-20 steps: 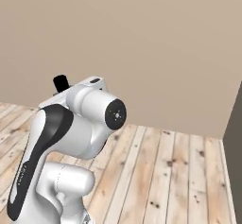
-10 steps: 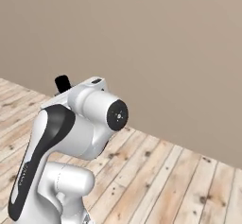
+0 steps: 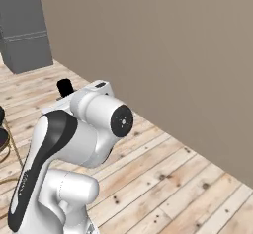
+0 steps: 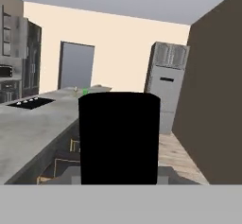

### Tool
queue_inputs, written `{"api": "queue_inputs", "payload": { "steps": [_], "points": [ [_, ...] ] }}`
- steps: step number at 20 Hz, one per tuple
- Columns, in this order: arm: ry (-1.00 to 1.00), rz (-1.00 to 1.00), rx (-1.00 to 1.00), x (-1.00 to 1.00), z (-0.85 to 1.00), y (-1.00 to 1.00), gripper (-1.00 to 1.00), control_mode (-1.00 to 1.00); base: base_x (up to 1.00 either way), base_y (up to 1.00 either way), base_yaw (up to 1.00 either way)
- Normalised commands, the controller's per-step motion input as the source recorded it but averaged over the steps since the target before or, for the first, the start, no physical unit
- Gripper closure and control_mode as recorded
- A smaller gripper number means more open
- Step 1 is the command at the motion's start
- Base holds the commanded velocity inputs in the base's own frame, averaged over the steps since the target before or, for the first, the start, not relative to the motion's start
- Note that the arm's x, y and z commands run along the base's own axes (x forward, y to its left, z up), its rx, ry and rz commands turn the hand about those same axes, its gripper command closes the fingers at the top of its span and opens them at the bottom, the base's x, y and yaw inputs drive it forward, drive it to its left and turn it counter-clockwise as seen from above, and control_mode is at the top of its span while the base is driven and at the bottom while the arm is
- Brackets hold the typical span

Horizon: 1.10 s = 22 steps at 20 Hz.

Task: Open the cabinet directly in front. Then move the liquor and the cup to the dining counter with the candle on it.

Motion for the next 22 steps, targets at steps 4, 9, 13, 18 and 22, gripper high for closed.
{"api": "queue_inputs", "payload": {
  "steps": [4, 9, 13, 18, 22],
  "points": [
    [0.00, 0.00, 0.00, 0.00, 0.00, 0.00, 1.00, 1.00, 0.54, 0.29, 0.53],
    [0.00, 0.00, 0.00, 0.00, 0.00, 0.00, 1.00, 1.00, 0.80, 0.18, 0.41],
    [0.00, 0.00, 0.00, 0.00, 0.00, 0.00, 1.00, 1.00, 1.00, 0.00, 0.25],
    [0.00, 0.00, 0.00, 0.00, 0.00, 0.00, 1.00, 1.00, 1.00, -0.01, 0.12],
    [0.00, 0.00, 0.00, 0.00, 0.00, 0.00, 1.00, 1.00, 1.00, 0.00, 0.09]
  ]
}}
